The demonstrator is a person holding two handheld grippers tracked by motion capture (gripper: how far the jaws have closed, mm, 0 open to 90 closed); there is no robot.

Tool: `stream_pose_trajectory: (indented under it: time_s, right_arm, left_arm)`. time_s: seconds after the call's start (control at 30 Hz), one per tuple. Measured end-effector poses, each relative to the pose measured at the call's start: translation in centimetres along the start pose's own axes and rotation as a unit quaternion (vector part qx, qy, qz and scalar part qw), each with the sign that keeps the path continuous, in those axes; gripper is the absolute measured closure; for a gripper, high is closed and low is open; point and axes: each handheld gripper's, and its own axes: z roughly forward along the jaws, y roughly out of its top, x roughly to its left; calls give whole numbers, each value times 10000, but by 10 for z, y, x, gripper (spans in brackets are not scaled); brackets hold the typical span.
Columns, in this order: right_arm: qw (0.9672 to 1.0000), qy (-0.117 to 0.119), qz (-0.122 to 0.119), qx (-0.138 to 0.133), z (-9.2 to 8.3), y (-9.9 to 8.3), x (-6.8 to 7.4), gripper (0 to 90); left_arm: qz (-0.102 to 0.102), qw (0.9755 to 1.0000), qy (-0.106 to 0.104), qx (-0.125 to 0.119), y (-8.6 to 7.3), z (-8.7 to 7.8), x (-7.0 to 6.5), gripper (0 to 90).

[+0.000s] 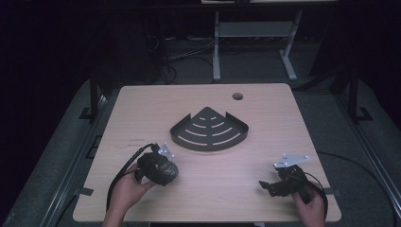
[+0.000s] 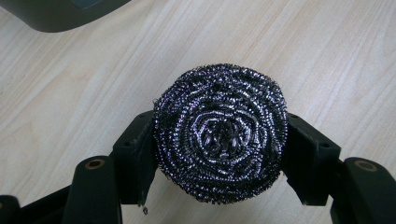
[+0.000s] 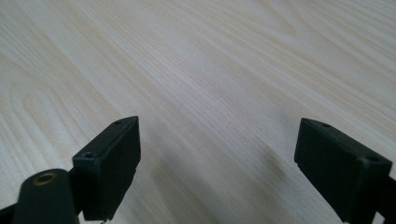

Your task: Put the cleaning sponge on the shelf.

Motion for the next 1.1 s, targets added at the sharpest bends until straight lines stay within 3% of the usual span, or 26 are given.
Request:
stream_pose_trajectory:
  time_s: [0.83, 1.1]
  right_arm:
    - [10000, -18, -15, -33, -1, 0, 0, 140]
    - [10000, -1, -40, 21, 1, 1, 0, 140]
  left_arm:
    - [139, 9998, -43, -124, 23, -8, 4, 340]
    - [86, 9998, -139, -150, 30, -5, 8, 339]
